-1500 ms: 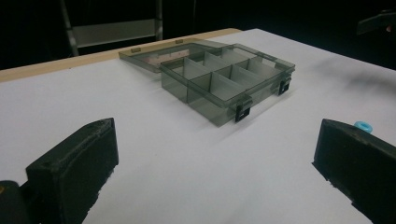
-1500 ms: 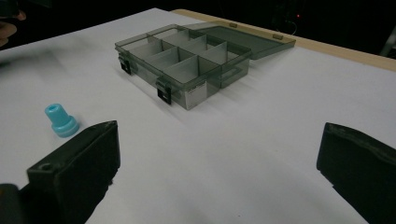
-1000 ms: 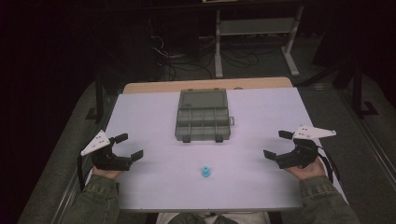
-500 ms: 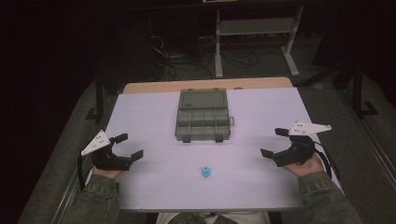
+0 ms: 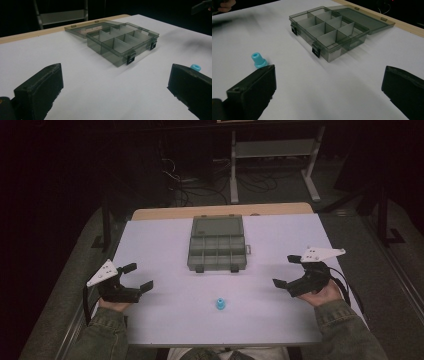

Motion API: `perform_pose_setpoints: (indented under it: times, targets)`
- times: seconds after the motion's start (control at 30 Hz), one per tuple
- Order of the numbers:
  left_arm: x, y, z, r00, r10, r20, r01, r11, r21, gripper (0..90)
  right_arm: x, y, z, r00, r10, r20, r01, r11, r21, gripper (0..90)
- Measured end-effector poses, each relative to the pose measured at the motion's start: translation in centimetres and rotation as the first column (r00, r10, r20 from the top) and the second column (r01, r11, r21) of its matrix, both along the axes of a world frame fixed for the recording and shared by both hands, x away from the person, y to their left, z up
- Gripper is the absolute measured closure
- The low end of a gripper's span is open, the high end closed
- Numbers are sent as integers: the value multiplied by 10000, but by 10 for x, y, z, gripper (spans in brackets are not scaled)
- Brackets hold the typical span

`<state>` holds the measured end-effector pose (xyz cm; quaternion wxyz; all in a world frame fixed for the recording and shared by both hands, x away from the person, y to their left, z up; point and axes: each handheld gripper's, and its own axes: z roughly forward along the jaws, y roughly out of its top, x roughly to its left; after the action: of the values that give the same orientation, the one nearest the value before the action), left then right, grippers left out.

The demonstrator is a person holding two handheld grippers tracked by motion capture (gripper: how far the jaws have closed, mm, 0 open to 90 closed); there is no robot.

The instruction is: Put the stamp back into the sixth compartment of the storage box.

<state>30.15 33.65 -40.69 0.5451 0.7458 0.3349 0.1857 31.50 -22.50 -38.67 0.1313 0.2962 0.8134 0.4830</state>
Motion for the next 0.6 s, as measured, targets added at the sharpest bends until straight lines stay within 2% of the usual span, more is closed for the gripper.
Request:
perform_pose_setpoints:
  times: [0.6]
  targets:
    - [0,0,0,10000,-4,2,4,10000,8,0,4,22,7,9978,662,8,-661,9968,-450,0]
